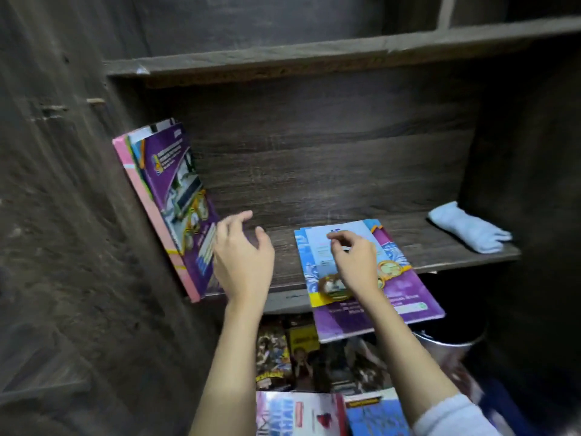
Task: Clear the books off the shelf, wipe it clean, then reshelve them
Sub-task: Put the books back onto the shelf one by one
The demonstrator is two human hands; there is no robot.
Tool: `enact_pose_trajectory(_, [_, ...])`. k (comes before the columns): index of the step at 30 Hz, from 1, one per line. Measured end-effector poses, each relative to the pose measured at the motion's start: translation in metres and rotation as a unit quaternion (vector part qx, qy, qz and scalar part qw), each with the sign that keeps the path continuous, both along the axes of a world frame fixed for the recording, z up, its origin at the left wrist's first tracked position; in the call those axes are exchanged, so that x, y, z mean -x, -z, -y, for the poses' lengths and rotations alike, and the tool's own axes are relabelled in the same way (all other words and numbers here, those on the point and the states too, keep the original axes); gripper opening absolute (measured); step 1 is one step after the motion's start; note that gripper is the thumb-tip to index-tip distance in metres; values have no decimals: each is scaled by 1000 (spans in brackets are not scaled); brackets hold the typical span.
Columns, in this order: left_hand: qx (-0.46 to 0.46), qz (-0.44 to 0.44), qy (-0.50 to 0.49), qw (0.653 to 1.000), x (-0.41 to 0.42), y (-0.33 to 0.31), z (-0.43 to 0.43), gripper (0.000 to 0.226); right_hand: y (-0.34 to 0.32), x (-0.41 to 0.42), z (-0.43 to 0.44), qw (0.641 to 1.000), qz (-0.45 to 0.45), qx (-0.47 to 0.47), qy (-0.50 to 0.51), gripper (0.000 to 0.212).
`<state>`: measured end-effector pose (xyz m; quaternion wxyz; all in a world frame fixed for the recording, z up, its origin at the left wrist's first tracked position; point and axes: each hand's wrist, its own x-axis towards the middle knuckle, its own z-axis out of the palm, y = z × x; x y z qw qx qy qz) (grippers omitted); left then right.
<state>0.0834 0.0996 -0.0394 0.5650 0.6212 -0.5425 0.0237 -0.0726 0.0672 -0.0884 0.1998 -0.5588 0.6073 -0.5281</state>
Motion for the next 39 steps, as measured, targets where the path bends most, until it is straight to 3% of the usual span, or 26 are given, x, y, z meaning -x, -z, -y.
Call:
enact_pose_trajectory(4, [-212,-37,77,974,41,24,3,28,4,64,-23,988,-77,-41,127,21])
enact_pose_trajectory(9, [-324,-40,98,940,69,57,7,34,22,103,-46,954,-178,-179,163,48])
enact_pose_trajectory(14, [-373,-43,86,923,78,78,11,37,30,112,-50,942,-197,-238,131,62])
enact_pose_trajectory(21, [-437,-138,154,875,68,102,18,21,28,110,-45,931,-199,-274,134,54])
enact_pose_trajectory(39, [-471,-13,58,880,62,95,17,32,25,93,-44,928,-106,-334,129,83])
